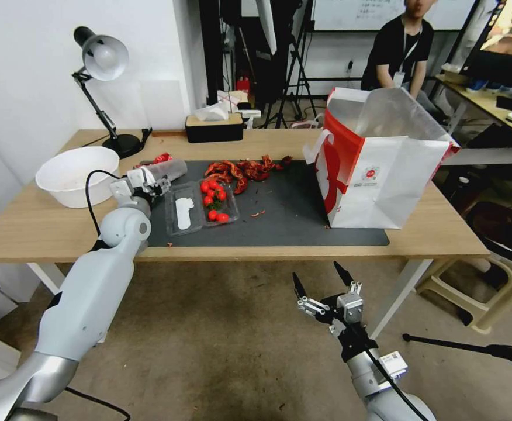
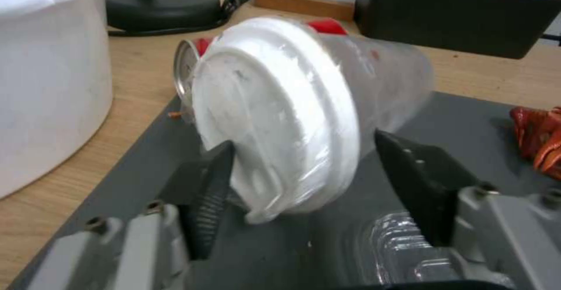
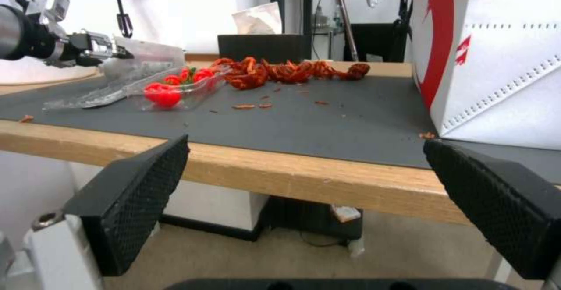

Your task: Pick up the trash from the table and place it into the takeout bag.

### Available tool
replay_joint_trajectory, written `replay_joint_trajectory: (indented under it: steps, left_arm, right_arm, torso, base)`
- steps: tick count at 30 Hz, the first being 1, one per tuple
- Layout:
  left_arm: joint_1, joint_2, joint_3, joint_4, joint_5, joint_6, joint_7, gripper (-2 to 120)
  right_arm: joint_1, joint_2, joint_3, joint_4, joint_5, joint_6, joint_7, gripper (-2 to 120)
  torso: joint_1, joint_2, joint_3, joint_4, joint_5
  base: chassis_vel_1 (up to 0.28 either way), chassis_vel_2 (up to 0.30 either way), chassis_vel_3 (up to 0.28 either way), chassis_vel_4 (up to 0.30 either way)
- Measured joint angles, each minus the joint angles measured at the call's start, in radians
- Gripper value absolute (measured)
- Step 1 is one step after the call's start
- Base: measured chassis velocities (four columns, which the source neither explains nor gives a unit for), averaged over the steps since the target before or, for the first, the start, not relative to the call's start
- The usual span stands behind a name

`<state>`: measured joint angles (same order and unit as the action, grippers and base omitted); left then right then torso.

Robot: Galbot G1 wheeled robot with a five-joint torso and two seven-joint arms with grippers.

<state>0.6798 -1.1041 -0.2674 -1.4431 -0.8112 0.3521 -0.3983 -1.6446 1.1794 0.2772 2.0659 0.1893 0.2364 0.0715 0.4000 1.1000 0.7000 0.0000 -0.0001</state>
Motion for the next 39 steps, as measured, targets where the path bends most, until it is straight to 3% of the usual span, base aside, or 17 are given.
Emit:
replay_joint_trajectory:
  steps: [4,8,15,20,28,30,31,33,34,36,37,39]
  left_arm:
    - [0.001,0.000,0.001,0.001,0.001,-0.006,0.005,51]
    - [0.001,-0.002,0.001,0.006,0.002,-0.014,0.009,31]
    - [0.002,-0.003,0.001,0.013,0.004,-0.031,0.018,13]
    - [0.007,-0.002,0.001,0.009,0.005,-0.043,0.026,12]
    - [0.031,0.012,0.001,-0.079,0.019,-0.091,0.063,12]
    - [0.036,0.030,0.001,-0.119,0.024,-0.119,0.122,12]
    - [0.036,0.030,0.001,-0.119,0.024,-0.119,0.122,12]
    - [0.035,0.051,0.003,-0.143,0.026,-0.150,0.207,12]
    - [0.035,0.051,0.003,-0.143,0.026,-0.150,0.207,12]
    - [0.018,0.082,0.017,-0.158,0.025,-0.213,0.330,12]
    - [0.018,0.082,0.017,-0.158,0.025,-0.213,0.330,12]
    - [-0.007,0.107,0.041,-0.162,-0.001,-0.277,0.416,12]
  right_arm:
    - [-0.001,0.000,0.000,0.000,-0.001,0.001,0.000,100]
    - [-0.005,0.001,0.001,0.000,-0.002,0.002,0.000,100]
    - [-0.004,0.001,0.001,0.001,-0.003,0.002,0.001,100]
    - [-0.001,0.000,0.001,0.001,-0.003,0.002,0.001,100]
    - [0.003,0.002,-0.001,0.000,-0.002,0.001,0.000,100]
    - [0.003,0.002,-0.001,0.000,-0.002,0.000,-0.001,100]
    - [0.003,0.002,-0.001,0.000,-0.002,0.000,-0.001,100]
    - [0.002,0.003,-0.001,0.002,-0.002,0.000,-0.001,100]
    - [0.002,0.003,-0.001,0.002,-0.002,0.000,-0.001,100]
    - [-0.003,0.003,0.001,0.006,-0.002,0.000,-0.001,100]
    - [-0.003,0.003,0.001,0.006,-0.002,0.000,-0.001,100]
    - [-0.006,0.003,0.003,0.008,-0.003,0.000,-0.001,100]
  torso:
    - [0.000,0.000,0.000,0.0000,0.0001]
    - [0.000,0.000,0.000,0.0000,0.0000]
    - [0.000,0.000,0.000,0.0000,0.0000]
    - [0.000,0.000,0.000,0.0000,0.0000]
    - [0.000,0.000,0.000,0.0001,0.0000]
    - [0.000,0.000,0.000,0.0000,0.0001]
    - [0.000,0.000,0.000,0.0000,0.0001]
    - [0.000,0.000,0.000,0.0000,0.0001]
    - [0.000,0.000,0.000,0.0000,0.0001]
    - [0.000,0.000,0.000,0.0001,0.0001]
    - [0.000,0.000,0.000,0.0001,0.0001]
    - [0.000,0.000,0.000,0.0002,0.0000]
  base:
    - [0.000,0.000,0.000,0.000]
    - [0.000,0.000,0.000,0.000]
    - [0.000,0.000,0.000,0.000]
    - [0.000,0.000,0.000,0.000]
    - [0.000,0.000,0.000,0.000]
    - [0.000,0.000,0.000,0.000]
    - [0.000,0.000,0.000,0.000]
    - [0.000,0.000,0.000,0.000]
    - [0.000,0.000,0.000,0.000]
    - [0.000,0.000,0.000,0.000]
    - [0.000,0.000,0.000,0.000]
    - [0.000,0.000,0.000,0.000]
